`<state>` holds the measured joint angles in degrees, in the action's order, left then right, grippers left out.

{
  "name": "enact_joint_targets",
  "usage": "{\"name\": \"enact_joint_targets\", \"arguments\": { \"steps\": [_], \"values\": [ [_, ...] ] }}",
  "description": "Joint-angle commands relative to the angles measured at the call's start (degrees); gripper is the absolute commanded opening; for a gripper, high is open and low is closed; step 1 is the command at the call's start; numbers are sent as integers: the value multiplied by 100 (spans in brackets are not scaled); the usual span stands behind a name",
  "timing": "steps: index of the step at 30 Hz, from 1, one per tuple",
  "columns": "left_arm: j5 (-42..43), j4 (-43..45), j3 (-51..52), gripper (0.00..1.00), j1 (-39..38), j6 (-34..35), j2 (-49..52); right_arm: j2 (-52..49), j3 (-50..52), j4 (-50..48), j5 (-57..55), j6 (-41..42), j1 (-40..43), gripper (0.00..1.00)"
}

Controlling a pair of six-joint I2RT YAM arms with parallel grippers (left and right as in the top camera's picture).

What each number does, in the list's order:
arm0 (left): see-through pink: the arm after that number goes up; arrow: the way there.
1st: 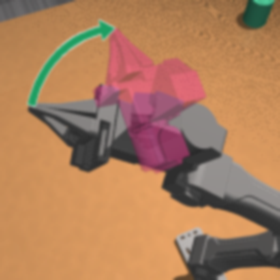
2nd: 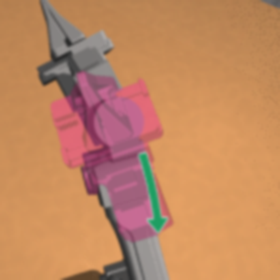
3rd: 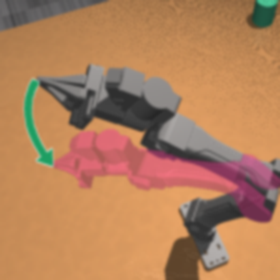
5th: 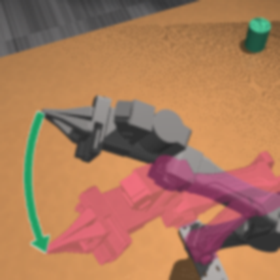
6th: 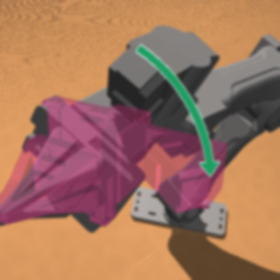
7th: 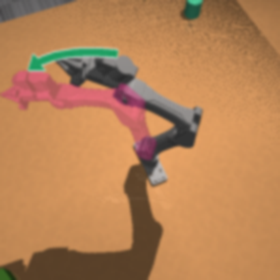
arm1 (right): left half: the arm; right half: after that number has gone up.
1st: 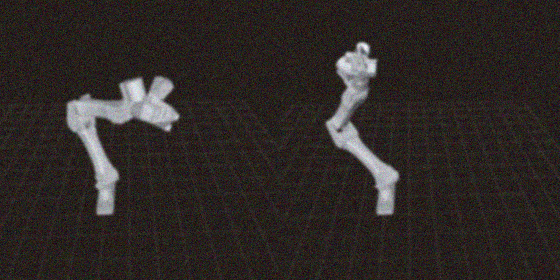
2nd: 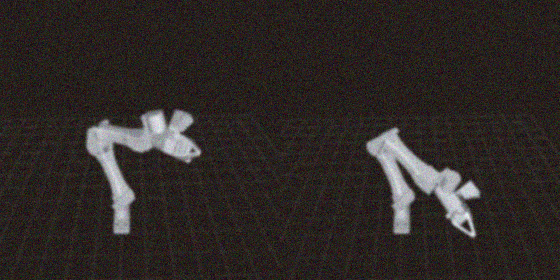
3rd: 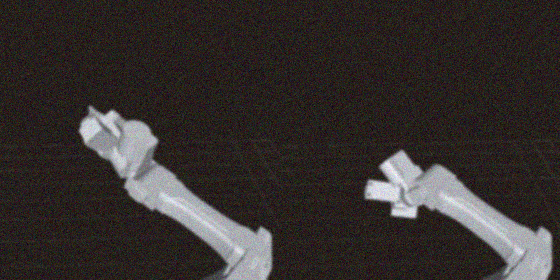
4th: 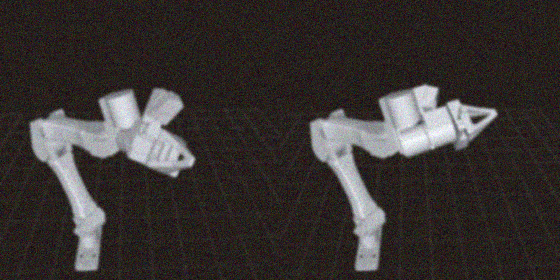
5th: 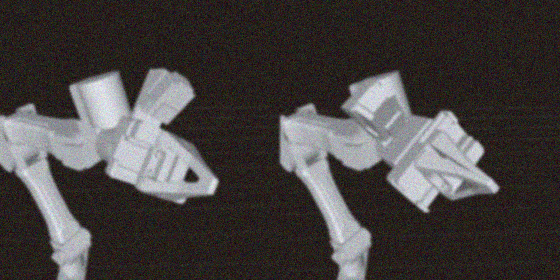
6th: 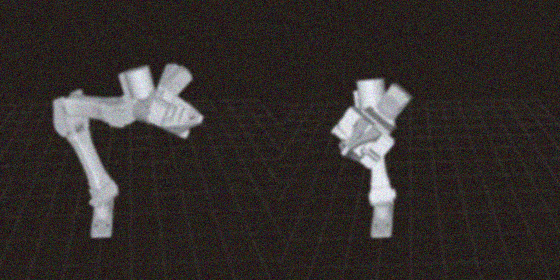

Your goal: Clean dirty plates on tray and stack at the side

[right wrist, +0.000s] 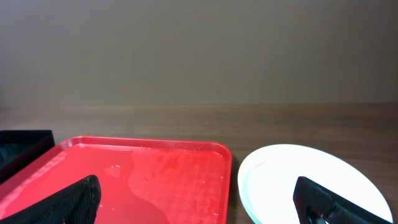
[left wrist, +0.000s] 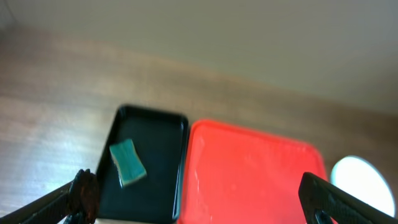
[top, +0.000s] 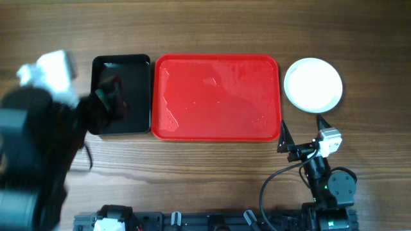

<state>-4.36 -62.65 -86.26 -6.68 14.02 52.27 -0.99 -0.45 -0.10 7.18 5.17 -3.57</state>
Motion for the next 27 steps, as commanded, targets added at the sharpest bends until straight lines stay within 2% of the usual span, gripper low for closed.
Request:
{"name": "enact_joint_targets", "arguments": {
  "steps": [1, 5, 10, 12, 16, 20, 27],
  "values": [
    [-149, 463, 907, 100, 46, -76, -852, 79, 17, -31, -109, 101, -28, 100],
    [317, 1471, 2295, 100, 293, -74, -1779, 79, 17, -31, -109, 101, -28, 100],
    [944, 3342, 4277, 100, 468, -70, -2702, 79, 17, -31, -109, 103, -28, 100],
    [992, 4249, 5246, 100, 466, 55, -3167, 79, 17, -31, -109, 98, -28, 100],
    [984, 5160, 6393, 100, 466, 79, -3834, 79, 17, -31, -109, 101, -28, 100],
    [866, 5451, 7176, 100, 468, 74, -4446, 79, 15, -31, -109, 101, -28, 100],
    [581, 5552, 7888, 100, 468, 76, -5014, 79, 15, -31, -109, 101, -28, 100]
  ]
}}
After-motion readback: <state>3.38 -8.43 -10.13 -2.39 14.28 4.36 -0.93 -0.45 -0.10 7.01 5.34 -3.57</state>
